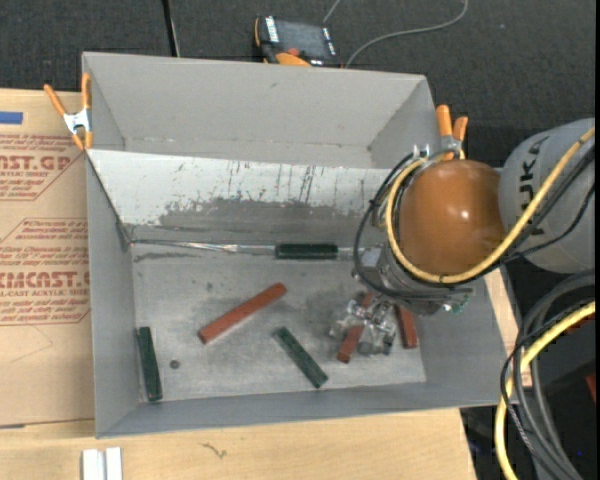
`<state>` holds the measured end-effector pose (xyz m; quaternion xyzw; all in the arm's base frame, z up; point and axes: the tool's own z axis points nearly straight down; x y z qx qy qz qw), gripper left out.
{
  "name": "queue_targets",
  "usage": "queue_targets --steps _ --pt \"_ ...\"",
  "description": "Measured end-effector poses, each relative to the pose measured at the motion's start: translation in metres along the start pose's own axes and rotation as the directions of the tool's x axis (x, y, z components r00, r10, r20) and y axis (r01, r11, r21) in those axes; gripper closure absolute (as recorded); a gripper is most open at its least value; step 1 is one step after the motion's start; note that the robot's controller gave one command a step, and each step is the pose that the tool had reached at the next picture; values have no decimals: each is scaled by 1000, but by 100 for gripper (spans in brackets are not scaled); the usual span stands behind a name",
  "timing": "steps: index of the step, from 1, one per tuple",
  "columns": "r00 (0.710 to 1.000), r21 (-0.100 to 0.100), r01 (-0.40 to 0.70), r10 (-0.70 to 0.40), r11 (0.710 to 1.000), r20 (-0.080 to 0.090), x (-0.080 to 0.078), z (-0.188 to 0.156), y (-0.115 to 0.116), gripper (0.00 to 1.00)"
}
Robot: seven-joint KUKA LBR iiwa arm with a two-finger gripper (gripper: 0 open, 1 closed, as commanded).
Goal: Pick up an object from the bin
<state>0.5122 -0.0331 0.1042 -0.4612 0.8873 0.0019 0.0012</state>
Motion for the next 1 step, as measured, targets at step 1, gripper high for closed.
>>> queue_targets --steps 1 --pt "1000 10 5 -5 1000 1 8 -136 -14 100"
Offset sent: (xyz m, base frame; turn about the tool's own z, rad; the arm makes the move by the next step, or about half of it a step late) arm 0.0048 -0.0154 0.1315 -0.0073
